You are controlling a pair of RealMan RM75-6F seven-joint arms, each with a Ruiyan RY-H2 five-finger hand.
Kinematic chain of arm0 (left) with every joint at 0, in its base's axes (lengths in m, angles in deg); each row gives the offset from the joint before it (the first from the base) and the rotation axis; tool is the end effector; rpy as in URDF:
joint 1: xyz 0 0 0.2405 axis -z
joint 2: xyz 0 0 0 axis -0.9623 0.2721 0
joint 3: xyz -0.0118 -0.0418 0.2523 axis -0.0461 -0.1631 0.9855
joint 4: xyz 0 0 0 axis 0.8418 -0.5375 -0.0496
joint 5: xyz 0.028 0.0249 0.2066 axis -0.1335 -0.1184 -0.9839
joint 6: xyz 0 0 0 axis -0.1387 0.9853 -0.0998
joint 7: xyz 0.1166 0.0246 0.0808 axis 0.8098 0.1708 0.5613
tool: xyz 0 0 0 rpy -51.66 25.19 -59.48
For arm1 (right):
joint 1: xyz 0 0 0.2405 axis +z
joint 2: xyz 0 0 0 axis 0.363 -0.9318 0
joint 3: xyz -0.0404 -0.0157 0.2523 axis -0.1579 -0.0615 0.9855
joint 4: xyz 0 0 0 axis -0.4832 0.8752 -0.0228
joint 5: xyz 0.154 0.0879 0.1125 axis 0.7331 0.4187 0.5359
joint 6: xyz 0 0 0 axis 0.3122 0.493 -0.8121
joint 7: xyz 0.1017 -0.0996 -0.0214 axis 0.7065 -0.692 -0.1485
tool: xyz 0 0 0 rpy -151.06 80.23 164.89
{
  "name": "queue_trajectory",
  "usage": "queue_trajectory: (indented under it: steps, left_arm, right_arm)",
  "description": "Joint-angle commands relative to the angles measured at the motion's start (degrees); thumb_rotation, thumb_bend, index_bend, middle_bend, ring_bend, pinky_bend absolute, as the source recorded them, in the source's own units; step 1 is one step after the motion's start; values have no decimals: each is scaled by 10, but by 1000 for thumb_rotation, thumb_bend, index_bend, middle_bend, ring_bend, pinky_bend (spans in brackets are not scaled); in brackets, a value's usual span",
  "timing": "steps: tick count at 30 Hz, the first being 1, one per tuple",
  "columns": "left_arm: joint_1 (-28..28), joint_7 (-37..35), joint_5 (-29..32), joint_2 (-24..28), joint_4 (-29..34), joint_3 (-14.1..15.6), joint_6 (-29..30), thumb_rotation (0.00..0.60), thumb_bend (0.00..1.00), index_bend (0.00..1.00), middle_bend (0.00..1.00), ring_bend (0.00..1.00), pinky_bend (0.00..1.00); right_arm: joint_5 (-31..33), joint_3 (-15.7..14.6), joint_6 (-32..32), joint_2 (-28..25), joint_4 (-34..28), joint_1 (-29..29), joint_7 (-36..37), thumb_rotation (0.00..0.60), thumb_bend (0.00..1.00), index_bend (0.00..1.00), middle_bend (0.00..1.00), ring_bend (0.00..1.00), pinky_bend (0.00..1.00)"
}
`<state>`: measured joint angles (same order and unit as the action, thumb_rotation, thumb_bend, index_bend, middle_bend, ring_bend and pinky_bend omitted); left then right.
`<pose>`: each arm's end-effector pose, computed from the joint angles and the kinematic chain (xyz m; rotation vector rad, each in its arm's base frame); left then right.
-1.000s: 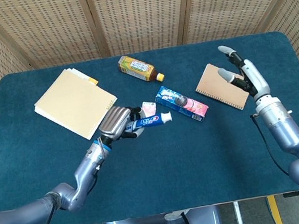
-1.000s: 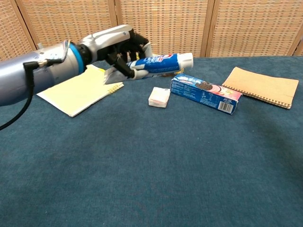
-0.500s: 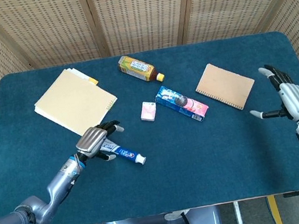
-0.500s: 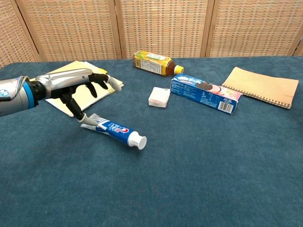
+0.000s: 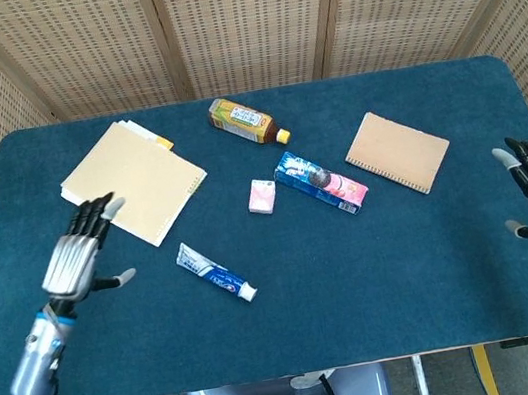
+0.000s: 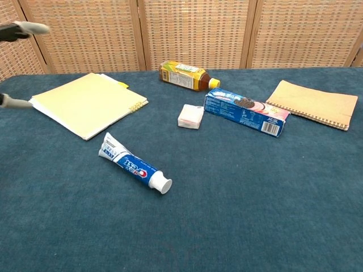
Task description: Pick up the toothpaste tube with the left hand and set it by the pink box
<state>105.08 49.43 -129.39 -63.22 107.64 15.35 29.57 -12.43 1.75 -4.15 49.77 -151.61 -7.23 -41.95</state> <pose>-0.2227 0.3016 0.0972 -1.6259 -0.8926 -1.1618 -0.3057 -0.2594 0.2051 1.4499 -0.7717 0.9651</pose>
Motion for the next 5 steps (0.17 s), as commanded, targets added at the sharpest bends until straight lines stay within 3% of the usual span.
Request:
queue_trajectory:
  steps: [1, 5]
  left_arm:
    - [-80, 55, 13, 62, 65, 28, 76, 600, 0, 0, 0, 0, 0]
    - [-122, 40, -4, 80, 62, 43, 108, 600, 0, 0, 0, 0, 0]
  right_arm:
    - [-17, -22, 42, 3, 13, -32, -37, 600, 0, 0, 0, 0, 0]
    - [-25, -33, 70, 8, 23, -51, -37, 600, 0, 0, 0, 0, 0]
